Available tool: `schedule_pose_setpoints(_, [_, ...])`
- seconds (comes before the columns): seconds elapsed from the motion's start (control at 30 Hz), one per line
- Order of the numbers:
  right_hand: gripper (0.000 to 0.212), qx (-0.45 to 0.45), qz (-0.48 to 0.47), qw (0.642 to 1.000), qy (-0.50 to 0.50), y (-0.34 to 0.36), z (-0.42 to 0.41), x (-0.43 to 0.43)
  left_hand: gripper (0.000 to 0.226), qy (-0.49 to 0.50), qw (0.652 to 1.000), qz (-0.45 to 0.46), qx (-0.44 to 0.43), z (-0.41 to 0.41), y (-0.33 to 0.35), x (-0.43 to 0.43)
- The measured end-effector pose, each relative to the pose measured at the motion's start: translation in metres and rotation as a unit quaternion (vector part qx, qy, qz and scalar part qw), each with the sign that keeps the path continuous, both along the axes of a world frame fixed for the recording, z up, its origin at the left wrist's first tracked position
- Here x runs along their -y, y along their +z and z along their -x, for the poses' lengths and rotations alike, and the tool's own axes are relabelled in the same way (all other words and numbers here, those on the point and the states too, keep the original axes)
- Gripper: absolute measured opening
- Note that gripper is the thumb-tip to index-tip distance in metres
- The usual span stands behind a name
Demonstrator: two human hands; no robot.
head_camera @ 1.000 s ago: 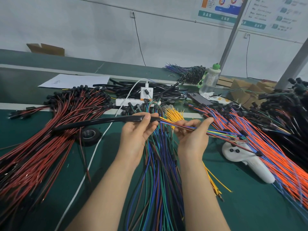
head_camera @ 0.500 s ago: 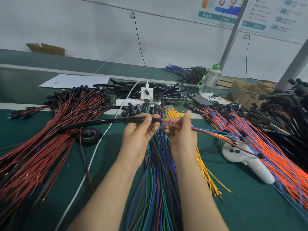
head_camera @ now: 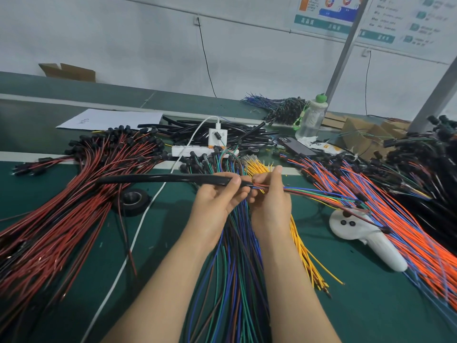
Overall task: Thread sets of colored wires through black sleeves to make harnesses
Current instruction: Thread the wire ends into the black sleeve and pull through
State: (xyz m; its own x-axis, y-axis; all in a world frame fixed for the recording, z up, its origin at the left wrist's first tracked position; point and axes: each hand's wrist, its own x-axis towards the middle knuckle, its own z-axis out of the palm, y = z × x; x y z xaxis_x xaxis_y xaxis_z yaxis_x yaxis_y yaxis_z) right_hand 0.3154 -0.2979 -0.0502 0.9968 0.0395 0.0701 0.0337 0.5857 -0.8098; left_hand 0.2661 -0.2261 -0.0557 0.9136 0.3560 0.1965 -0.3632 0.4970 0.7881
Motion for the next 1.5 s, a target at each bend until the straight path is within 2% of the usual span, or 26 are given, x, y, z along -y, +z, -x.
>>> schedule_pose_setpoints(0.13, [0.047, -0.018, 0.072, 0.996, 0.051, -0.005, 0.002, -0.008, 0.014, 0.011, 0.999, -0.032, -0.004, -0.001, -0.003, 0.004])
schedule_pose_setpoints(0.2, [0.04, -0.031, 0.058, 0.995, 0.075, -0.002, 0.003, -0.006, 0.016, 0.035, 0.999, -0.04, 0.003, -0.001, -0.001, 0.004])
schedule_pose_setpoints(0.27, [0.036, -0.042, -0.071, 0.995, 0.058, 0.005, -0.001, 0.01, 0.015, 0.065, 0.997, -0.027, 0.007, -0.001, 0.001, -0.004])
schedule_pose_setpoints(0.33, [0.042, -0.055, -0.22, 0.974, 0.022, 0.009, -0.007, 0.028, 0.014, 0.089, 0.996, -0.008, 0.007, -0.001, 0.003, -0.014])
schedule_pose_setpoints(0.37, [0.045, -0.064, -0.251, 0.966, 0.002, 0.01, -0.008, 0.033, 0.014, 0.091, 0.996, -0.006, 0.005, 0.0, 0.003, -0.016])
schedule_pose_setpoints(0.43, [0.047, -0.068, -0.219, 0.973, -0.018, 0.008, -0.008, 0.028, 0.012, 0.072, 0.997, -0.028, 0.0, 0.0, 0.002, -0.009])
schedule_pose_setpoints(0.53, [0.048, -0.067, -0.061, 0.996, -0.012, -0.001, 0.0, 0.0, 0.009, 0.055, 0.994, -0.096, -0.012, -0.002, -0.003, 0.01])
schedule_pose_setpoints(0.6, [0.045, -0.086, -0.022, 0.996, 0.019, -0.004, 0.002, -0.007, 0.01, 0.072, 0.994, -0.086, -0.017, -0.003, -0.004, 0.011])
schedule_pose_setpoints(0.63, [0.039, -0.095, -0.047, 0.993, 0.04, -0.003, 0.001, -0.004, 0.011, 0.078, 0.995, -0.064, -0.015, -0.003, -0.002, 0.007])
schedule_pose_setpoints(0.7, [0.031, -0.106, -0.174, 0.977, 0.065, 0.0, -0.003, 0.008, 0.013, 0.082, 0.996, -0.014, -0.008, -0.002, 0.001, -0.003])
schedule_pose_setpoints(0.77, [0.034, -0.113, -0.281, 0.951, 0.065, 0.0, -0.008, 0.019, 0.012, 0.08, 0.997, 0.015, 0.001, -0.002, 0.003, -0.01])
schedule_pose_setpoints(0.8, [0.038, -0.112, -0.297, 0.946, 0.063, 0.0, -0.008, 0.02, 0.012, 0.077, 0.997, 0.022, 0.002, -0.002, 0.003, -0.01])
schedule_pose_setpoints(0.83, [0.041, -0.107, -0.28, 0.952, 0.059, -0.001, -0.007, 0.017, 0.011, 0.074, 0.997, 0.021, 0.002, -0.002, 0.003, -0.008])
schedule_pose_setpoints(0.93, [0.051, -0.088, -0.115, 0.989, 0.04, -0.004, 0.0, -0.003, 0.01, 0.057, 0.998, -0.021, -0.003, -0.002, -0.001, 0.004])
schedule_pose_setpoints(1.0, [0.053, -0.096, -0.052, 0.993, 0.047, -0.005, 0.003, -0.011, 0.01, 0.054, 0.998, -0.036, -0.004, -0.002, -0.004, 0.007])
schedule_pose_setpoints(1.07, [0.047, -0.105, -0.07, 0.989, 0.08, -0.002, 0.002, -0.007, 0.013, 0.049, 0.998, -0.025, 0.005, -0.002, -0.003, 0.003])
schedule_pose_setpoints(1.17, [0.033, -0.104, -0.2, 0.969, 0.1, 0.001, 0.0, 0.003, 0.015, 0.04, 0.999, 0.023, 0.011, -0.002, 0.0, -0.002])
schedule_pose_setpoints(1.23, [0.036, -0.104, -0.235, 0.963, 0.088, 0.001, -0.001, 0.006, 0.015, 0.035, 0.999, 0.039, 0.006, -0.001, -0.001, -0.001])
schedule_pose_setpoints(1.37, [0.046, -0.096, -0.185, 0.977, 0.035, 0.001, -0.001, 0.007, 0.016, 0.033, 0.998, 0.047, -0.008, -0.002, -0.002, 0.0])
schedule_pose_setpoints(1.5, [0.049, -0.104, -0.145, 0.984, 0.022, 0.001, -0.001, 0.001, 0.014, 0.006, 1.0, -0.001, -0.005, -0.001, -0.004, 0.01])
